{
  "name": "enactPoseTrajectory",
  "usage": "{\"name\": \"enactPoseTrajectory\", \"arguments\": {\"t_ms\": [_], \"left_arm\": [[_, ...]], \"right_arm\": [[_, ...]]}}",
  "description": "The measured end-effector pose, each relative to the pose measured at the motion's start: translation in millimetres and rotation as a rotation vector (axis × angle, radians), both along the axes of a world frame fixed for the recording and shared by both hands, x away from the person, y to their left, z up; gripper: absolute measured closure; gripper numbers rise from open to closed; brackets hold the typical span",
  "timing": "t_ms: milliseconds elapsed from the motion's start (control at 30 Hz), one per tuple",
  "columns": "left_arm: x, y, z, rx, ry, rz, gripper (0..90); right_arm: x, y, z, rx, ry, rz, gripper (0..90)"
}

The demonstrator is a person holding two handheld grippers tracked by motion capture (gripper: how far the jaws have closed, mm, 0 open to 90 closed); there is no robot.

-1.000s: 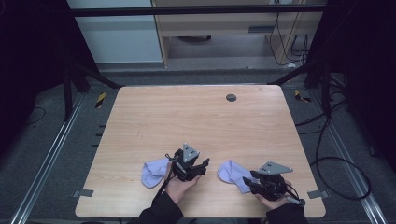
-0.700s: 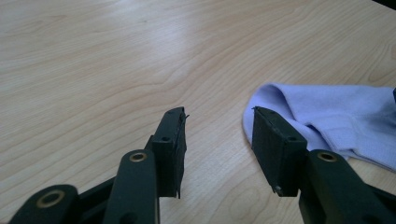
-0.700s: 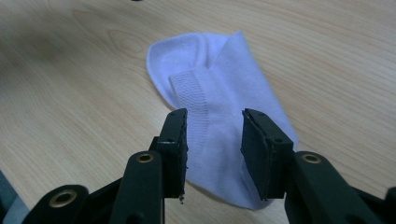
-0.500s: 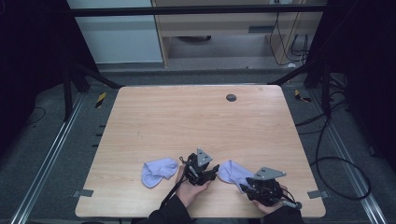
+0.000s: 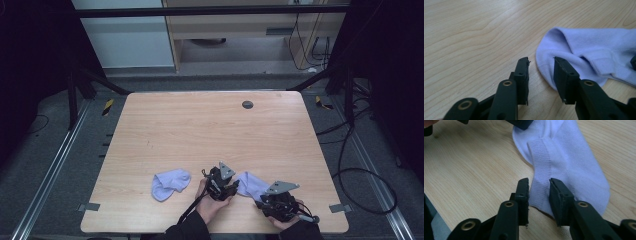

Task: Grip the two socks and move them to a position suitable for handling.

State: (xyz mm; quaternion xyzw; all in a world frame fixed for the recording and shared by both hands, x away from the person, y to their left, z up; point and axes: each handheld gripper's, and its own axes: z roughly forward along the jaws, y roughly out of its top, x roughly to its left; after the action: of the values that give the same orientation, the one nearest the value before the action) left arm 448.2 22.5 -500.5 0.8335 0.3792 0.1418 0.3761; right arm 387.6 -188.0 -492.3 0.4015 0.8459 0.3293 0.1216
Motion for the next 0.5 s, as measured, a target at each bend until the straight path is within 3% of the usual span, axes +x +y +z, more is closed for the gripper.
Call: {"name": "enactPoseTrajectory", "arguments": {"t_ms": [200,367,500], "left_arm": [[-0.1,-1.1,-0.7,-0.002,0.006,0.003,76.1],[-0.2,-1.8,-0.3,-0.002,0.015,-0.005,85.4],[-0.1,-2.9,0.9,0.005,0.016,-0.015,88.3]], "right_arm": [[1.7,-1.4,0.1,0.008,0.017,-0.01,80.5],[2.3,-0.8,1.1,0.015,0.027,-0.018,84.2],[0.8,-4.0,7.9,0.07,-0.004,-0.024,84.6]]}}
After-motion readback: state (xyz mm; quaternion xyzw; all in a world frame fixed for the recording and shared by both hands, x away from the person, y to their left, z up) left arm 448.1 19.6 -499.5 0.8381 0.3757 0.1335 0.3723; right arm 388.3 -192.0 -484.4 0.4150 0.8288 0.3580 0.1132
